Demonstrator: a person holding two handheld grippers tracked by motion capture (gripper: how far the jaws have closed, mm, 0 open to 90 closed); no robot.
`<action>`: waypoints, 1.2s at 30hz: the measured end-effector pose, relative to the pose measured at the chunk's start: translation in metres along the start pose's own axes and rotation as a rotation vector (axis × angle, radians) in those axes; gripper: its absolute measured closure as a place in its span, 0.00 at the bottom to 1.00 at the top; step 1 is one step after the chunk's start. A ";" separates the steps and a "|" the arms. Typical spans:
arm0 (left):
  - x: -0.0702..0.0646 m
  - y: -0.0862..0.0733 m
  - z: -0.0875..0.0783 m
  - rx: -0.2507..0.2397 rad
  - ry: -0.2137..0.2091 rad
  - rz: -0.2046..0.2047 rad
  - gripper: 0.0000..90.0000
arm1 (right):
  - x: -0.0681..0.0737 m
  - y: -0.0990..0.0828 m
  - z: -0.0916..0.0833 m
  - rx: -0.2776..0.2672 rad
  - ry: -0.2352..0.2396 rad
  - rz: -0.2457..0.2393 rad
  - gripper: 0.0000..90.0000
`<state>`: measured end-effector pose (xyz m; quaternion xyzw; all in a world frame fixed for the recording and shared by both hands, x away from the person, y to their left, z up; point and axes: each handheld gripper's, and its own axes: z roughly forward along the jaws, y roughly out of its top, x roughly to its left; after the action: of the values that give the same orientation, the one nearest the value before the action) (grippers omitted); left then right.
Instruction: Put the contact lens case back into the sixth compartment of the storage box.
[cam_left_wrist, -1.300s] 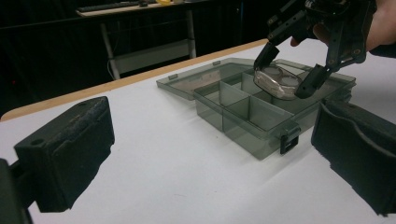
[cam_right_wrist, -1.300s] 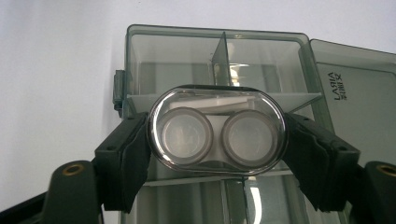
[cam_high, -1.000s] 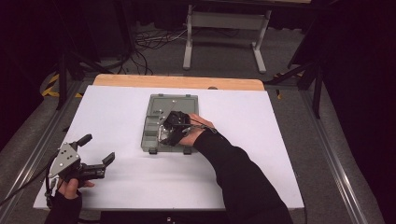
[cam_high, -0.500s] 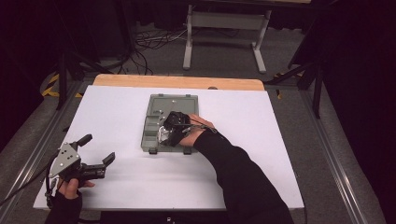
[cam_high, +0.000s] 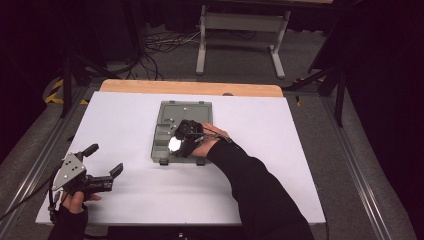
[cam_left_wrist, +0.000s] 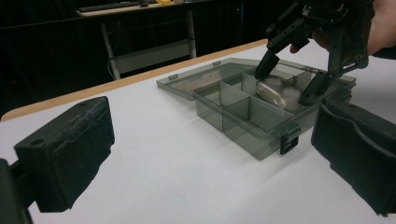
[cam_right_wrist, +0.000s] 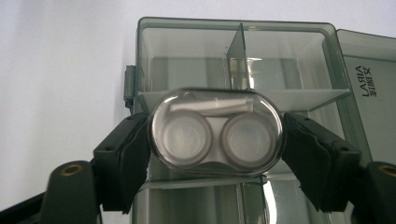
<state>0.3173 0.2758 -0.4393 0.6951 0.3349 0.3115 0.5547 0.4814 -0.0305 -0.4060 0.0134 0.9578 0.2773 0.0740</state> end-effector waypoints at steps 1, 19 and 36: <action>0.000 0.000 0.000 0.000 0.000 0.000 0.00 | 0.000 0.001 -0.002 -0.009 -0.005 -0.001 0.27; 0.000 0.000 0.001 -0.001 -0.007 0.002 0.00 | 0.005 0.005 -0.016 -0.095 -0.037 -0.010 0.02; 0.000 0.000 0.000 -0.001 -0.004 0.000 0.00 | 0.019 0.010 -0.044 -0.172 -0.072 -0.026 0.00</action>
<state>0.3175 0.2756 -0.4391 0.6955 0.3337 0.3104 0.5555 0.4554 -0.0443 -0.3666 0.0047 0.9273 0.3568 0.1129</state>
